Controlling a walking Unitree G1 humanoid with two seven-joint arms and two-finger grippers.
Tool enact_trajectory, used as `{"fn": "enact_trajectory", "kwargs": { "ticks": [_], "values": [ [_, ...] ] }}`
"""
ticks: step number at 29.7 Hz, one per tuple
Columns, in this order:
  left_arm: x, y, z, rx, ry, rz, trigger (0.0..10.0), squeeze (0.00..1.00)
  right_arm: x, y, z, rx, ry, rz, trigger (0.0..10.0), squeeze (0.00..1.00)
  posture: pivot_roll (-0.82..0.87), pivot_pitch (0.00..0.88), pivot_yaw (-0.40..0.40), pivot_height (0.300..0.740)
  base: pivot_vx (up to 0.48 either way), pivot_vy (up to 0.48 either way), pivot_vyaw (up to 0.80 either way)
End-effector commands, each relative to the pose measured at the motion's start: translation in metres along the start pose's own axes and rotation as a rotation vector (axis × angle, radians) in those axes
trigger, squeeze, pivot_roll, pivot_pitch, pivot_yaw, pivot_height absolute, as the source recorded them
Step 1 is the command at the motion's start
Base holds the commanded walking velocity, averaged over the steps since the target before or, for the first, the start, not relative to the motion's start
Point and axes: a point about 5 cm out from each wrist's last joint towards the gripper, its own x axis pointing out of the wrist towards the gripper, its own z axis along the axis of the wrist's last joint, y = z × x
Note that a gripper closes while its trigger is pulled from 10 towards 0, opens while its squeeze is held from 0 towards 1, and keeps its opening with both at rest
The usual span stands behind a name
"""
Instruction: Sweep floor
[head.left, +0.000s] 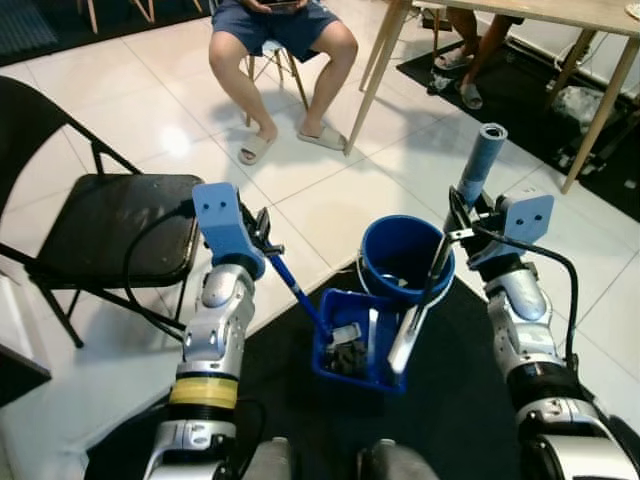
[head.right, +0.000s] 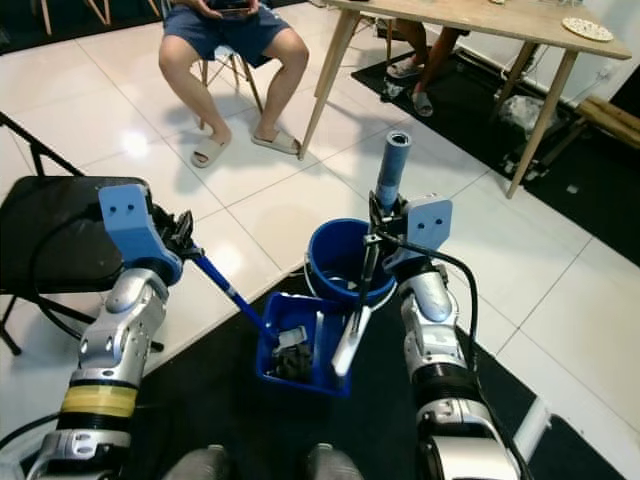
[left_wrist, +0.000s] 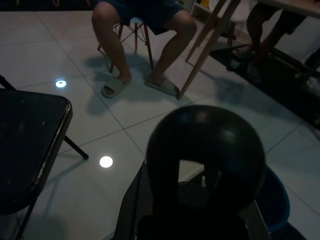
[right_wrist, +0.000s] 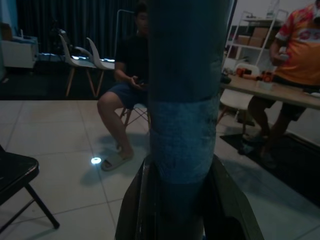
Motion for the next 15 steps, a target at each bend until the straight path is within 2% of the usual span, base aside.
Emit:
{"fn": "enact_trajectory", "kwargs": {
  "ticks": [1,15],
  "values": [
    [0.001,-0.0065,0.0079,-0.008,-0.042,-0.031,10.0,0.0,-0.001,-0.005,0.0037,-0.019,-0.018,-0.015,10.0,0.0,0.06,0.029,-0.038,0.74,0.0,0.0,0.0],
    [0.0013,-0.0075,0.0068,-0.01,-0.037,-0.035,10.0,0.0,-0.002,-0.0056,0.0032,-0.013,-0.018,-0.021,10.0,0.0,0.06,0.032,-0.038,0.74,0.0,0.0,0.0]
  ]
}}
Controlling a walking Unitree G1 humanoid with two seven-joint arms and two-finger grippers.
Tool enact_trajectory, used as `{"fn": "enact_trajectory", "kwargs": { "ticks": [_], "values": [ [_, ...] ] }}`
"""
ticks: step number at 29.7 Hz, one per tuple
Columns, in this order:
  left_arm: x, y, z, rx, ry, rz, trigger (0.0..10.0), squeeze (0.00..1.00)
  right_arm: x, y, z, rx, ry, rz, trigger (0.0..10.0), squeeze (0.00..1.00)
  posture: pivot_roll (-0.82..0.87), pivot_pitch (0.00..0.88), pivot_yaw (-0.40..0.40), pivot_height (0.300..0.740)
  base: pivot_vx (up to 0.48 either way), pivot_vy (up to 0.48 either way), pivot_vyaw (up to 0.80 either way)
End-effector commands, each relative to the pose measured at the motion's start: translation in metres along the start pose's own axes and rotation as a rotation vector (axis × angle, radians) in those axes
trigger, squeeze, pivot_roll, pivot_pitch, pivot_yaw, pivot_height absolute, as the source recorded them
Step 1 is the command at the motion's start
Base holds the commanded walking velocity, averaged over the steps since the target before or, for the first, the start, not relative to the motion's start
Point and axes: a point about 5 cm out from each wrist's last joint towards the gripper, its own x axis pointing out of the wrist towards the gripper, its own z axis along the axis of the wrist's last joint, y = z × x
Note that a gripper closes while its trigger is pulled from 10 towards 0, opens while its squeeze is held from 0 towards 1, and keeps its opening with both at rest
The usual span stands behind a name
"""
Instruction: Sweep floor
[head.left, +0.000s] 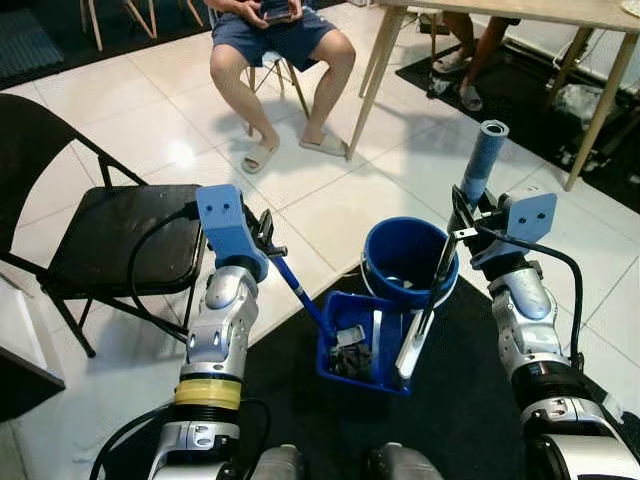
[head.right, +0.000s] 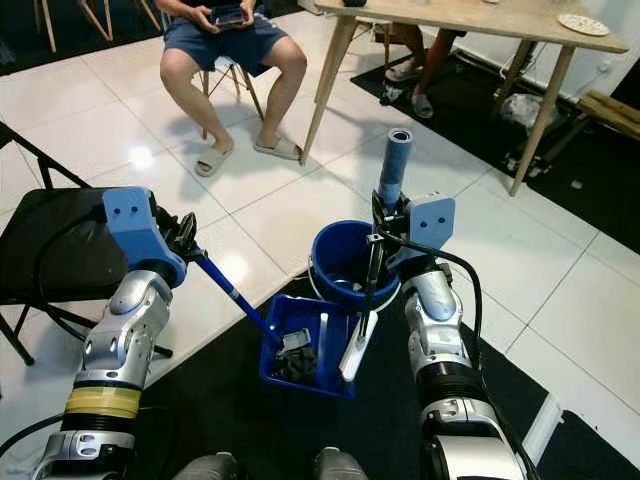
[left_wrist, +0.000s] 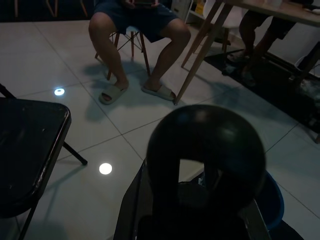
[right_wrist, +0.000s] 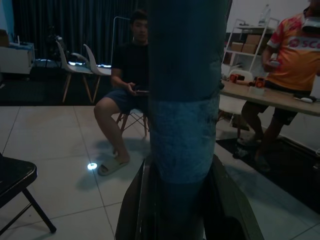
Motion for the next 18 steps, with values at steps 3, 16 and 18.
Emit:
{"fn": "enact_trajectory", "kwargs": {
  "ticks": [3,16,18],
  "values": [
    [0.0015,-0.0066,0.0073,-0.013,-0.039,-0.031,10.0,0.0,-0.0004,-0.0037,0.0043,-0.002,-0.022,-0.016,10.0,0.0,0.05,0.035,-0.037,0.74,0.0,0.0,0.0],
    [0.0017,-0.0077,0.0068,-0.018,-0.037,-0.031,10.0,0.0,-0.0007,-0.0053,0.0039,0.001,-0.016,-0.018,10.0,0.0,0.05,0.037,-0.04,0.74,0.0,0.0,-0.49],
    [0.0017,-0.0077,0.0067,-0.018,-0.037,-0.031,10.0,0.0,-0.0007,-0.0053,0.0039,0.0,-0.016,-0.018,10.0,0.0,0.05,0.037,-0.04,0.74,0.0,0.0,0.0]
  ]
}}
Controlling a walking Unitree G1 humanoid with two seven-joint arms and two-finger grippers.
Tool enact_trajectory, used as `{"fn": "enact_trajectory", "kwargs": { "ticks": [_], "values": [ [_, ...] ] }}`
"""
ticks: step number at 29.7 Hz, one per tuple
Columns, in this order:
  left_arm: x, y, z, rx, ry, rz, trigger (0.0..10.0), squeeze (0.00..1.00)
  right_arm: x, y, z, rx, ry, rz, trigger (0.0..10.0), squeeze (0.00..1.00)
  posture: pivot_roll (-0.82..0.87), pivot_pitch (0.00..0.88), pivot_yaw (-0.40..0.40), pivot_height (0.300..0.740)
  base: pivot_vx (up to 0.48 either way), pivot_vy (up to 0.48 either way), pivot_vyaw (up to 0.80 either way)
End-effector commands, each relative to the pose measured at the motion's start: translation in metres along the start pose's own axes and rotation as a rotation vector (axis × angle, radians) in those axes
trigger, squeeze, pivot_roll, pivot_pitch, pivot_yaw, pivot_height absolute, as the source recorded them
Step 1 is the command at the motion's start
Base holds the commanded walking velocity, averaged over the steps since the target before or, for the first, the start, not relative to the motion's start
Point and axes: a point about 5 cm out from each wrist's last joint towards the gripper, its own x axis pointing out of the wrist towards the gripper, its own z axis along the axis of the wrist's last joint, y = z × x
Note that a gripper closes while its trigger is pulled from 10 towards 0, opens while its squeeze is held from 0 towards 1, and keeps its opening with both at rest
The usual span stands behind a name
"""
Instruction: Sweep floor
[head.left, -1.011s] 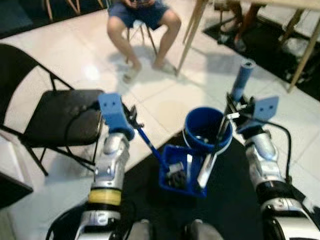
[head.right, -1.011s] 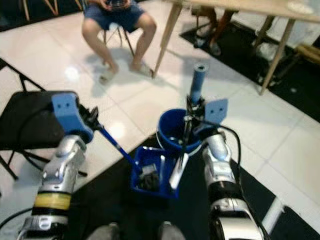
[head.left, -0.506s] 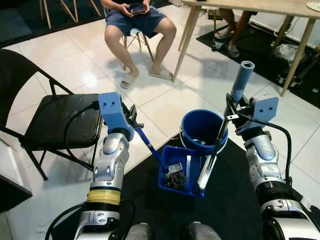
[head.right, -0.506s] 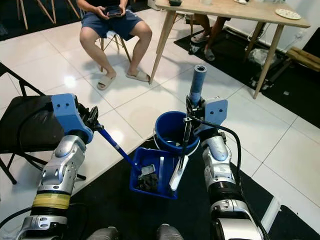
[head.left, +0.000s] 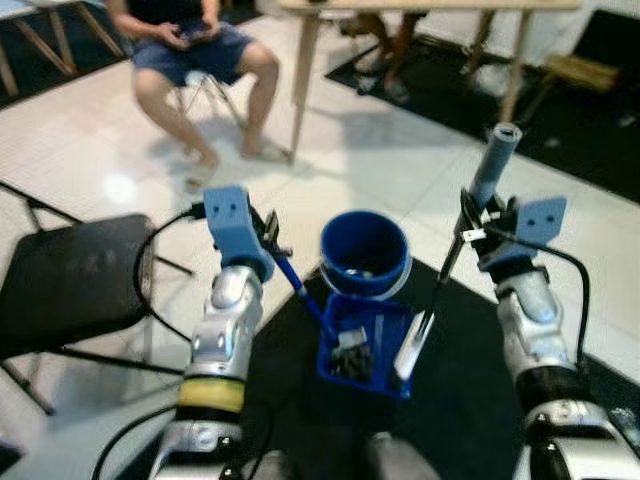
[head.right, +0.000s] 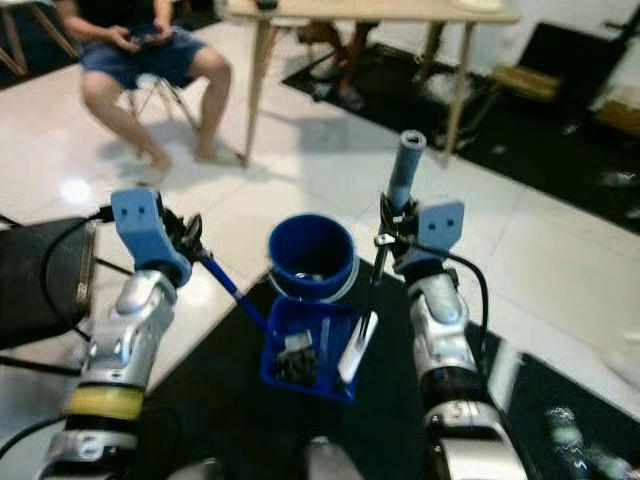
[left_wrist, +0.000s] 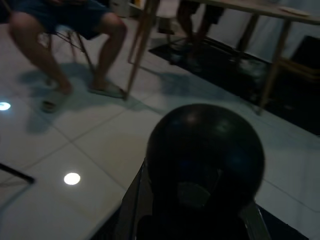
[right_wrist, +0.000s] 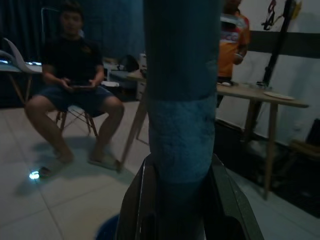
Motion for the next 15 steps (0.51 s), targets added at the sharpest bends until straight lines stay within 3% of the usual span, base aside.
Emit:
{"fn": "enact_trajectory", "kwargs": {
  "ticks": [1,15],
  "values": [
    [0.0013,-0.0028,0.0088,-0.009,-0.044,-0.011,10.0,0.0,0.0029,0.0015,0.0057,0.0,-0.024,0.005,10.0,0.0,0.05,0.037,-0.04,0.74,0.0,0.0,0.0],
    [0.0014,-0.0028,0.0084,-0.009,-0.043,-0.013,10.0,0.0,0.0028,0.0025,0.0055,0.002,-0.023,0.006,10.0,0.0,0.05,0.038,-0.039,0.74,0.0,0.0,-0.8]
  ]
}}
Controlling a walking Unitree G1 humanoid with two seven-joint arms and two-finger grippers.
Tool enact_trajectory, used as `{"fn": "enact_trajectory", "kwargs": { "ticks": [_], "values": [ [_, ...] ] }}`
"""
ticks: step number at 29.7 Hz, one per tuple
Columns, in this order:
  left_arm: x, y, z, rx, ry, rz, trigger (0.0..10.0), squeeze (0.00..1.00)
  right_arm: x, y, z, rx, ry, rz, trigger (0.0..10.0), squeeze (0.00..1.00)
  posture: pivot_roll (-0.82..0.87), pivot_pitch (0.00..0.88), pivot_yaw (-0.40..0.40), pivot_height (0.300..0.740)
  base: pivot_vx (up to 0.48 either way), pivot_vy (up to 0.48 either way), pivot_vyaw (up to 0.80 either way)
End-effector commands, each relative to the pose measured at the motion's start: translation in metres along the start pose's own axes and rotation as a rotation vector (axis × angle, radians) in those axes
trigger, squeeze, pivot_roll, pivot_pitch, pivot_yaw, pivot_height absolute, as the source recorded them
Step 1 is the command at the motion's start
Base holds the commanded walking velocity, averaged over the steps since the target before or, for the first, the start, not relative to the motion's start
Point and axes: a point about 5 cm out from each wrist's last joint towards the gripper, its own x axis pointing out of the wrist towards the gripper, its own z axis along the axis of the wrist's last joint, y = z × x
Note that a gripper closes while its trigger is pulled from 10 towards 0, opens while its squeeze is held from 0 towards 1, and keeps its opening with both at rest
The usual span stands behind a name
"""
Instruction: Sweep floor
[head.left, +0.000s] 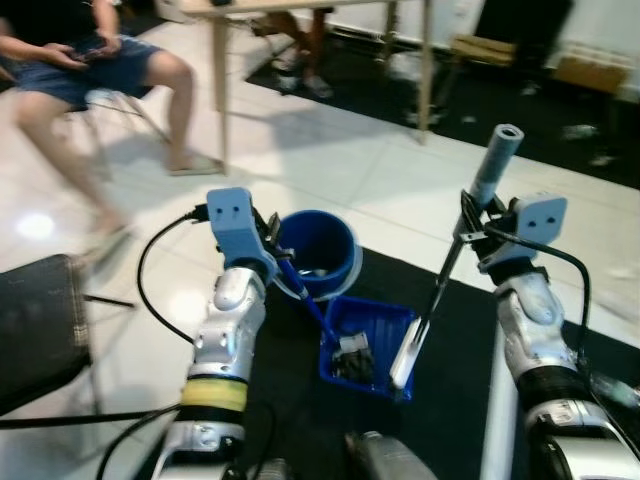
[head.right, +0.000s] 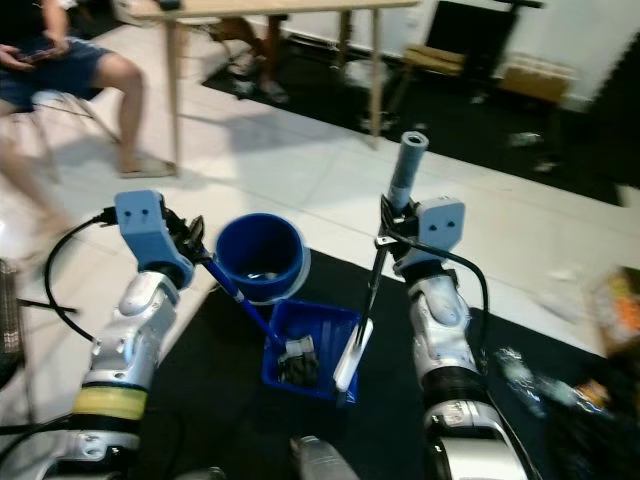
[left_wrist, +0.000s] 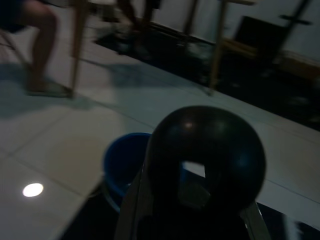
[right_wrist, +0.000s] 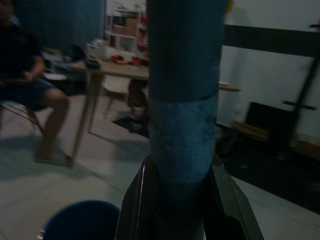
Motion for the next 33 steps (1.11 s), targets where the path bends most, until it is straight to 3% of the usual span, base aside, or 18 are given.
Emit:
{"fn": "enact_trajectory", "kwargs": {
  "ticks": [1,6,19,28,30,33],
  "values": [
    [0.001,-0.005,0.008,-0.009,-0.042,-0.025,10.0,0.0,0.001,-0.002,0.005,-0.007,-0.023,-0.006,10.0,0.0,0.05,0.039,-0.039,0.74,0.0,0.0,-0.8],
    [0.001,-0.005,0.008,-0.009,-0.041,-0.022,10.0,0.0,0.001,-0.002,0.005,-0.008,-0.022,-0.007,10.0,0.0,0.05,0.039,-0.039,0.74,0.0,0.0,-0.7],
    [0.002,-0.004,0.008,-0.001,-0.041,-0.019,10.0,0.0,0.001,-0.002,0.009,-0.021,-0.037,0.001,10.0,0.0,0.05,0.039,-0.037,0.74,0.0,0.0,0.0],
    [0.006,0.003,0.014,0.028,-0.058,0.017,10.0,0.0,0.013,-0.007,0.051,-0.044,-0.181,-0.007,10.0,0.0,0.05,0.033,-0.034,0.74,0.0,0.0,0.0],
    [0.007,0.007,0.018,0.045,-0.07,0.032,10.0,0.0,0.015,-0.012,0.064,-0.119,-0.21,-0.009,10.0,0.0,0.05,0.033,-0.034,0.74,0.0,0.0,0.0],
    [0.009,0.009,0.03,0.067,-0.105,0.02,10.0,0.0,0.015,-0.019,0.068,-0.16,-0.21,-0.012,10.0,0.0,0.04,0.029,-0.037,0.74,0.0,0.0,0.0]
  ]
}}
